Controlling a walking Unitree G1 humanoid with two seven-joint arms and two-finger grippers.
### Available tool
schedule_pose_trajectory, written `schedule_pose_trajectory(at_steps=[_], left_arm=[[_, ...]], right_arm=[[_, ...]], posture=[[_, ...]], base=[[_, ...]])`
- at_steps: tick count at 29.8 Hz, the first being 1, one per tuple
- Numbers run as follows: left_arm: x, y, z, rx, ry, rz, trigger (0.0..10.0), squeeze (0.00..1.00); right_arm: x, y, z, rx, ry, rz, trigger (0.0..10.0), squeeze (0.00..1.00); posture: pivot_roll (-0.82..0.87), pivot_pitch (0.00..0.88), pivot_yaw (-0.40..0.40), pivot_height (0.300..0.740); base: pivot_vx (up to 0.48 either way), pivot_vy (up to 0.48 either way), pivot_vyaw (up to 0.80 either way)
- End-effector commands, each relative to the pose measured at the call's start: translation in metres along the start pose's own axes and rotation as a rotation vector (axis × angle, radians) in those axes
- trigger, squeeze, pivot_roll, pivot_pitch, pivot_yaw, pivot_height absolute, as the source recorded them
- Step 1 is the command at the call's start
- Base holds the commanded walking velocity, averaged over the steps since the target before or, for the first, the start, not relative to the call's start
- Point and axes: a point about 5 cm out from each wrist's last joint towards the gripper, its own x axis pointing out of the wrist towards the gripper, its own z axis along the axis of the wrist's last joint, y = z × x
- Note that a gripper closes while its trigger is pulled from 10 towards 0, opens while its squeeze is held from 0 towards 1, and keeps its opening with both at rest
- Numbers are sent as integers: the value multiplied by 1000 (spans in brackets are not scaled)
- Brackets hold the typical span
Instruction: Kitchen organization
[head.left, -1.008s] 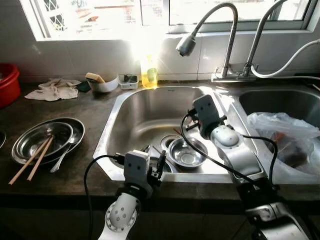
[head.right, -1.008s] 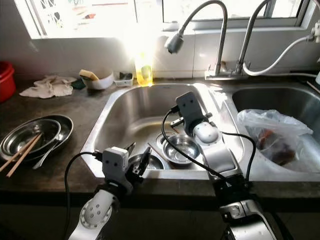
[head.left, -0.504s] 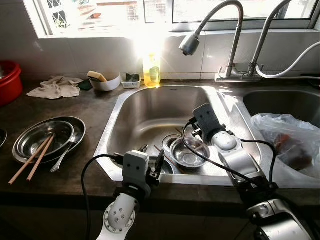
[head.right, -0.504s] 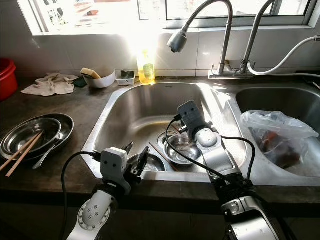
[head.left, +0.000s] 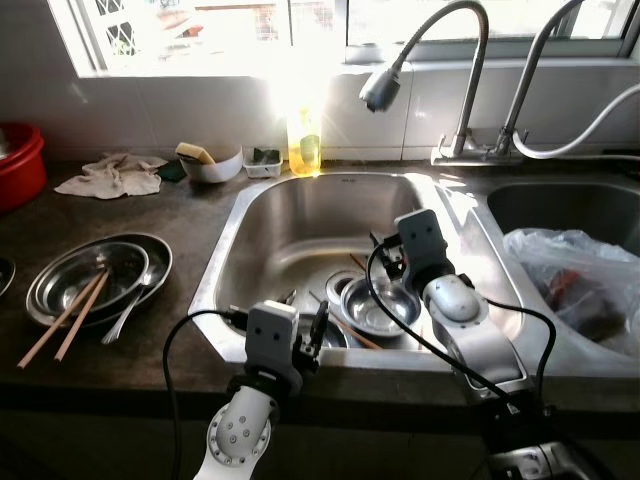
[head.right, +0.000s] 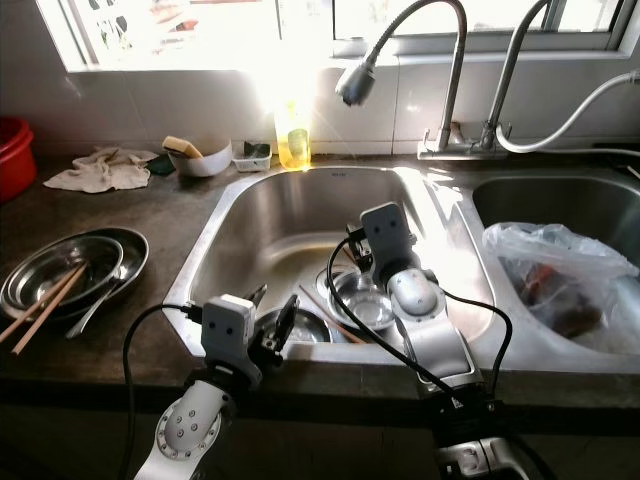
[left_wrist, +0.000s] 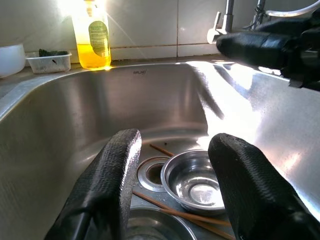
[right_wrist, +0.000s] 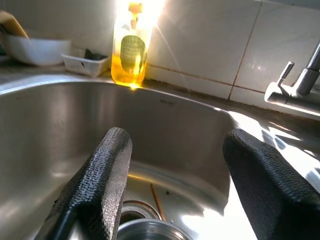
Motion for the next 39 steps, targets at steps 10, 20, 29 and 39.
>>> schedule_pose_trajectory(at_steps=[10, 20, 29, 39], left_arm=[[-2, 1, 3, 19, 1, -22, 10000, 0], [-5, -3, 6, 15, -12, -46, 10000, 0], [-9, 1, 8, 30, -11, -31, 10000, 0], [-12, 8, 9, 48, -11, 4, 10000, 0]], right_arm=[[-49, 1, 29, 135, -199, 3, 10000, 0], [-81, 6, 18, 195, -181, -4, 10000, 0], [-90, 6, 18, 197, -173, 0, 10000, 0], [-88, 8, 15, 201, -157, 14, 10000, 0]], posture=[[28, 23, 18, 740], [22, 21, 31, 740], [20, 20, 35, 740], [30, 9, 22, 740]], base=[[0, 0, 0], [0, 0, 0], [0, 0, 0], [0, 0, 0]])
